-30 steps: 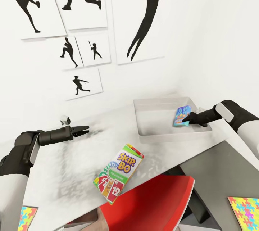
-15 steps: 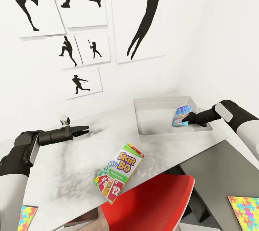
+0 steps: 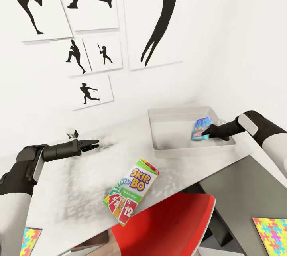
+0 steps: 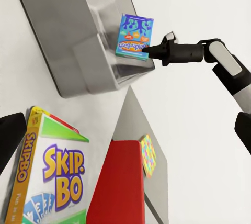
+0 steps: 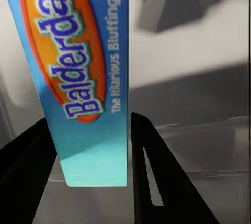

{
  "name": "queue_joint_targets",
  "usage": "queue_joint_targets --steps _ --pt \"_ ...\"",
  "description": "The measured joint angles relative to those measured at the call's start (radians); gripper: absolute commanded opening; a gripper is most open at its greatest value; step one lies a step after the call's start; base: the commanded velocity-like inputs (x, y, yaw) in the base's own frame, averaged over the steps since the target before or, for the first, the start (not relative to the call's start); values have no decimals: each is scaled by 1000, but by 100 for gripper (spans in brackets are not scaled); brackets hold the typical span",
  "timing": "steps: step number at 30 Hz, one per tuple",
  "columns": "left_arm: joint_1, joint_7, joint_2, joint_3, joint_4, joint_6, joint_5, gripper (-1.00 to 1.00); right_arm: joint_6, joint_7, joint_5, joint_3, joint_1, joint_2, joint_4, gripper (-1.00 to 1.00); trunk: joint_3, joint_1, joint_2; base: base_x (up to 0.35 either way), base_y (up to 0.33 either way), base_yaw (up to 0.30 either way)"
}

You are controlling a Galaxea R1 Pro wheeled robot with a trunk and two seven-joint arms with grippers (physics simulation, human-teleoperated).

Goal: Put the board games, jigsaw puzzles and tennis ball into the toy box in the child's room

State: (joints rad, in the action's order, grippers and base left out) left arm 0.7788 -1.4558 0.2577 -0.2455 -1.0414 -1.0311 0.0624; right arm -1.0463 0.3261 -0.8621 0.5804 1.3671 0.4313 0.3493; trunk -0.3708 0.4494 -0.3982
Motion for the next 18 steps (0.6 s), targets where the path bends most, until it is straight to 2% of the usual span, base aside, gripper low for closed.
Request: queue_joint_targets --steps 18 --pt "0 0 0 0 0 0 0 100 0 1 -4 -4 3 9 0 100 0 0 0 0 0 0"
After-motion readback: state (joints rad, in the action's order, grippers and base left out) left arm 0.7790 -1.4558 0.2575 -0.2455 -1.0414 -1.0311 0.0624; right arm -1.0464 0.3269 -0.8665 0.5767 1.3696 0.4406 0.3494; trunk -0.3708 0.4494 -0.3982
